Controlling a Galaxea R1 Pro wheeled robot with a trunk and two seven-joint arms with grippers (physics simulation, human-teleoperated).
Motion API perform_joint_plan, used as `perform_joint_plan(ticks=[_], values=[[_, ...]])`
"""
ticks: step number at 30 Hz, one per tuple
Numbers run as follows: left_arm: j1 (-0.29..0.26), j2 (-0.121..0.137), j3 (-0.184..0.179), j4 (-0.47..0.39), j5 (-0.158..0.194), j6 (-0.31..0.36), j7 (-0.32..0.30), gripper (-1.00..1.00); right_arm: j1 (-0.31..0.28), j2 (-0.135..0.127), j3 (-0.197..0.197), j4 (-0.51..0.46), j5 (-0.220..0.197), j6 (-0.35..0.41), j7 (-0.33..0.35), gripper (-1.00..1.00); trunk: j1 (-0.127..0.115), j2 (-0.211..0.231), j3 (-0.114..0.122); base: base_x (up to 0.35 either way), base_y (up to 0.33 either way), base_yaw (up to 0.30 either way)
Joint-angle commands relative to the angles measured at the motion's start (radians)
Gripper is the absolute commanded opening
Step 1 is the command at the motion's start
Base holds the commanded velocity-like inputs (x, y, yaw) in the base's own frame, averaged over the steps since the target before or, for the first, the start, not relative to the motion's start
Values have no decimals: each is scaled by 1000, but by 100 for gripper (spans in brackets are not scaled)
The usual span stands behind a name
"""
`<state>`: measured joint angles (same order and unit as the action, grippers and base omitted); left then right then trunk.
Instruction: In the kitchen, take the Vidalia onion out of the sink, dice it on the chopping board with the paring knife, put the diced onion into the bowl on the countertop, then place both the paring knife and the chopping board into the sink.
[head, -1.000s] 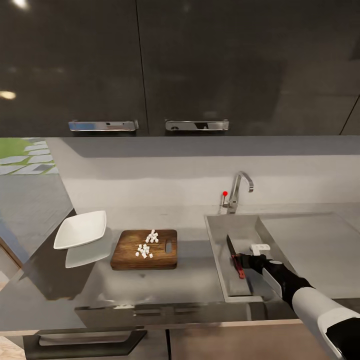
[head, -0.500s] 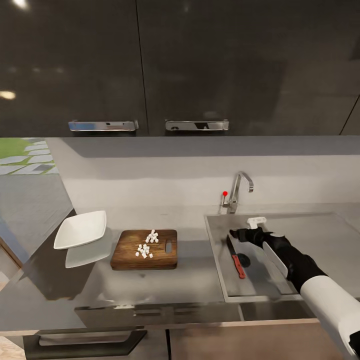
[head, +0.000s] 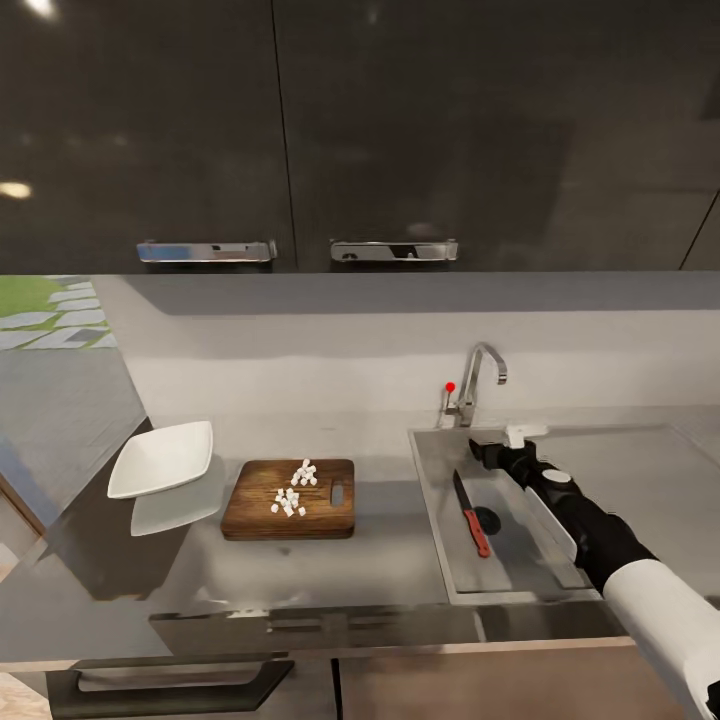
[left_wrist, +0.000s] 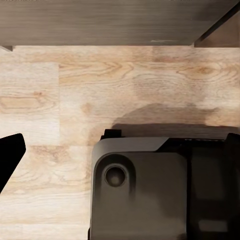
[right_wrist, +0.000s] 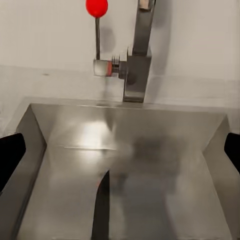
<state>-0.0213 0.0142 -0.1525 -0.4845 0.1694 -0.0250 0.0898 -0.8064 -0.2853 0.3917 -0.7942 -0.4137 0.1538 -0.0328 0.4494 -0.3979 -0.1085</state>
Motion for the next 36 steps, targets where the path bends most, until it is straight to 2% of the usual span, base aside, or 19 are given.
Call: perform_joint_plan(ticks=[1,4,9,25,27,30,36], values=[[-1,1,-9,0,10,-3,7,100,9,-1,4,-2,-7,-6,-4,100,1,-2,-2,0,0,0],[-1,1,-9,-1,10,-3,7,100,60,-4,4,-31,-8,-44,-3,100,1,-2,-2,0,0,0],[-1,1,-9,-1,11,-3,7,100,129,-18,4,-125,-7,-49,-4,100,1,-2,-2,0,0,0],[-1,0,-9,0,12,-3,7,100,139,-17,3,-136,-7,-43,-9,100,1,-2,-2,0,0,0],[-1,-4,-15,14,12,-3,7,100,139,-17,3,-134,-6,-43,-9,100,1,-2,-2,0,0,0],[-1,-14,-42,35,12,-3,7,100,139,-17,3,-132,-4,-42,-9,100,1,-2,-2,0,0,0],[-1,-16,-50,40,12,-3,7,100,139,-17,3,-131,-5,-42,-9,100,1,-2,-2,0,0,0]])
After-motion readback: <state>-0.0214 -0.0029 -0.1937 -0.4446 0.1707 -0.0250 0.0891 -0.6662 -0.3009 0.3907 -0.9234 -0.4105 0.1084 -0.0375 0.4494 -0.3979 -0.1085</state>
